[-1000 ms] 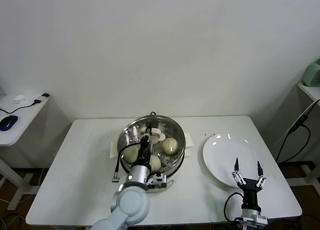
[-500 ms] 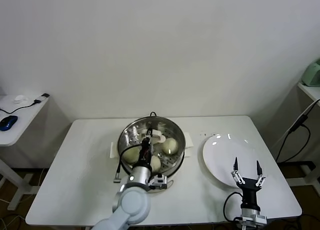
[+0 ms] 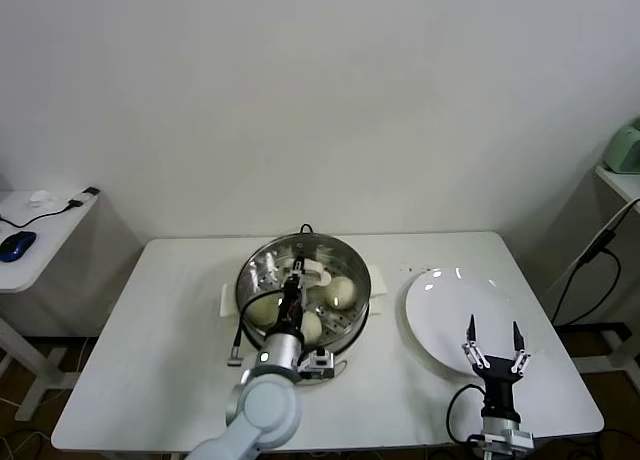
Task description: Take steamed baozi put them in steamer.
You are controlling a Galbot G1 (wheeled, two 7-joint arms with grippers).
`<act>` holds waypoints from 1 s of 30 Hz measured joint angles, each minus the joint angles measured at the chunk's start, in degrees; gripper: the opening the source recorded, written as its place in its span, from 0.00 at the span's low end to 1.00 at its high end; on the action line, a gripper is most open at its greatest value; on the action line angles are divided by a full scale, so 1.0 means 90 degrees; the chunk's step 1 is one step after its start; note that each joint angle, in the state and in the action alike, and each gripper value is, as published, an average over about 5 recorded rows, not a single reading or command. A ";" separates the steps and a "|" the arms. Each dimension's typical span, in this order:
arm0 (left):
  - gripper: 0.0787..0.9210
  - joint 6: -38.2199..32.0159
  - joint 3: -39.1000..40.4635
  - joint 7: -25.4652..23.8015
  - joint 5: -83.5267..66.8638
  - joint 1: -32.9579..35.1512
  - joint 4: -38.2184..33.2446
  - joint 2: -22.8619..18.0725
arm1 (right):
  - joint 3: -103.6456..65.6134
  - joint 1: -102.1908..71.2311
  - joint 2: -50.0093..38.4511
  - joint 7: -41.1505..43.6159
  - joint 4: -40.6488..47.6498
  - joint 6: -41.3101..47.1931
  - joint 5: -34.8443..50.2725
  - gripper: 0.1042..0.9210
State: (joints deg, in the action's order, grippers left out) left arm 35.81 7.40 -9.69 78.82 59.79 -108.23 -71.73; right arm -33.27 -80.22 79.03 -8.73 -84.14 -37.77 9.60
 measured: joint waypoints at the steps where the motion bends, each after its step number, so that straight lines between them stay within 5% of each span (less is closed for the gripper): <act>1: 0.24 0.0010 0.0001 -0.0014 -0.0003 0.0008 -0.0007 0.0000 | 0.0000 -0.0003 -0.0001 0.0000 -0.0006 0.0002 0.0000 0.88; 18: 0.82 0.0031 -0.0051 -0.0237 -0.0573 0.0387 -0.0997 0.0419 | 0.0095 0.0257 -0.0004 -0.0148 -0.0280 0.0312 -0.0249 0.88; 30: 0.88 -0.0620 -0.1267 0.0630 -0.3003 0.0705 -0.1738 0.0489 | 0.0154 0.0613 -0.0014 -0.0071 -0.0830 0.1678 -0.0322 0.88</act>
State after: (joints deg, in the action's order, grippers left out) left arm 30.23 -4.00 -4.02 51.79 66.13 -123.88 -67.32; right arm -31.88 -74.71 78.90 -9.37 -91.61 -22.66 6.70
